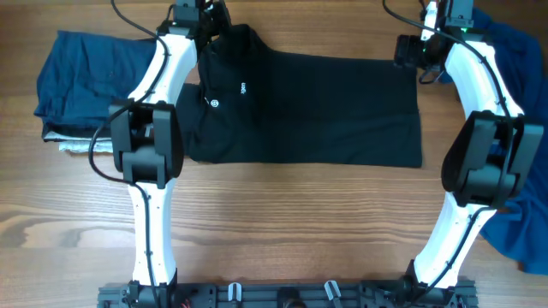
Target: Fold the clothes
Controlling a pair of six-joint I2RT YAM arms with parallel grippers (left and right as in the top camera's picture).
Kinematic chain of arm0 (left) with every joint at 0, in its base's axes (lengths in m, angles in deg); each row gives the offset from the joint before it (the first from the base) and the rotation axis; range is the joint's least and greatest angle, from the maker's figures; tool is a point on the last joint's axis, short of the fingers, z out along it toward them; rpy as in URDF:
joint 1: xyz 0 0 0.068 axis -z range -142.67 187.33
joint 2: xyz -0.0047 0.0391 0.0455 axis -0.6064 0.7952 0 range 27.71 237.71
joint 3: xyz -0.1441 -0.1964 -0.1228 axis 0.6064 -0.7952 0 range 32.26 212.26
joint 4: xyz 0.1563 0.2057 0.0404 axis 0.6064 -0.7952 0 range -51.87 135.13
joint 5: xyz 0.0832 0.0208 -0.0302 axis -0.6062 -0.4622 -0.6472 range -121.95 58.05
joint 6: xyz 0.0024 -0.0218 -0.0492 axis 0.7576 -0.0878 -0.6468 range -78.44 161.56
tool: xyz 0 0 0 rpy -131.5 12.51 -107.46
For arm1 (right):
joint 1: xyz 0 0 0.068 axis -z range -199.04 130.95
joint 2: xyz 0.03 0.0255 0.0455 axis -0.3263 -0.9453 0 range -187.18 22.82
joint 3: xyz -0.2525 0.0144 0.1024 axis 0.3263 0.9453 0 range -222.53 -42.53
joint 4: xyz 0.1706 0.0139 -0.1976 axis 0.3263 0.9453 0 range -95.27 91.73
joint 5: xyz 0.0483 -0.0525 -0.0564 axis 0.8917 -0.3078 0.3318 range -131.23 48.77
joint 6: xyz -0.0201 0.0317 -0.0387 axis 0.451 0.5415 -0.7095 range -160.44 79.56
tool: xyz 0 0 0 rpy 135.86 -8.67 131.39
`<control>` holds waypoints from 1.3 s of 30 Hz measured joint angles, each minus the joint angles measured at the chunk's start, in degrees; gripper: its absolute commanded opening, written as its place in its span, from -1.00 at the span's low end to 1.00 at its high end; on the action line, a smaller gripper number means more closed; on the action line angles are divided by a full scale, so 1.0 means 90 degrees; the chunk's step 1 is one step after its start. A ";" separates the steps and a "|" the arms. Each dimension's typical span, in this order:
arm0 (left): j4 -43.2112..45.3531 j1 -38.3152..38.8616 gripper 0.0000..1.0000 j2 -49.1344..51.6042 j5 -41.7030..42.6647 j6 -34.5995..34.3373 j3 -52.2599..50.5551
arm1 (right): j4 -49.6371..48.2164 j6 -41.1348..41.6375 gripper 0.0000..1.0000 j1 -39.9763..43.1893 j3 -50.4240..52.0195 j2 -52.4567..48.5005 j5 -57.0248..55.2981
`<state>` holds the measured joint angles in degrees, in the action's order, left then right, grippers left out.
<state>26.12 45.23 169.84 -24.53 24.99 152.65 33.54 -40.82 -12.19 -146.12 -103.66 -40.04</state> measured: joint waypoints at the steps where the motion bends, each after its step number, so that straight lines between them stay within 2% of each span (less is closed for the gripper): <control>1: 0.0044 0.0000 -0.19 0.0070 0.0002 0.0000 0.0000 | -0.0010 0.0000 0.89 0.0000 0.0000 -0.0063 0.0000; 23: 0.0607 0.0002 -0.24 0.0823 0.0000 0.0005 0.0005 | -0.0661 -0.0236 0.96 -0.0007 0.0005 -0.0916 0.0000; 29: 0.0612 0.0002 -0.28 0.0831 0.0000 0.0005 0.0005 | -0.1066 -0.0386 0.91 -0.0012 0.0005 -0.1010 0.0063; 30: 0.0610 0.0002 -0.29 0.0831 0.0000 0.0005 0.0005 | -0.1112 -0.0406 0.82 -0.0012 0.0005 -0.1020 0.0075; 33: 0.0595 0.0002 -0.41 0.0831 -0.0002 0.0005 0.0005 | -0.1212 -0.0452 0.22 -0.0012 0.0005 -0.1044 0.0141; 34: 0.0593 0.0002 -0.43 0.0831 0.0000 0.0024 0.0005 | -0.1205 -0.0440 0.10 -0.0012 0.0002 -0.1044 0.0168; 37: 0.0580 0.0002 -0.45 0.0835 0.0000 0.0024 0.0005 | -0.1151 -0.0469 0.04 -0.0012 -0.0007 -0.1044 0.0253; 39: 0.0580 0.0002 -0.56 0.0835 0.0000 0.0024 0.0005 | -0.1139 -0.0471 -0.10 -0.0012 -0.0007 -0.1044 0.0272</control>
<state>31.35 45.25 177.36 -24.53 25.20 152.70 23.28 -45.06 -12.30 -146.19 -113.06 -37.59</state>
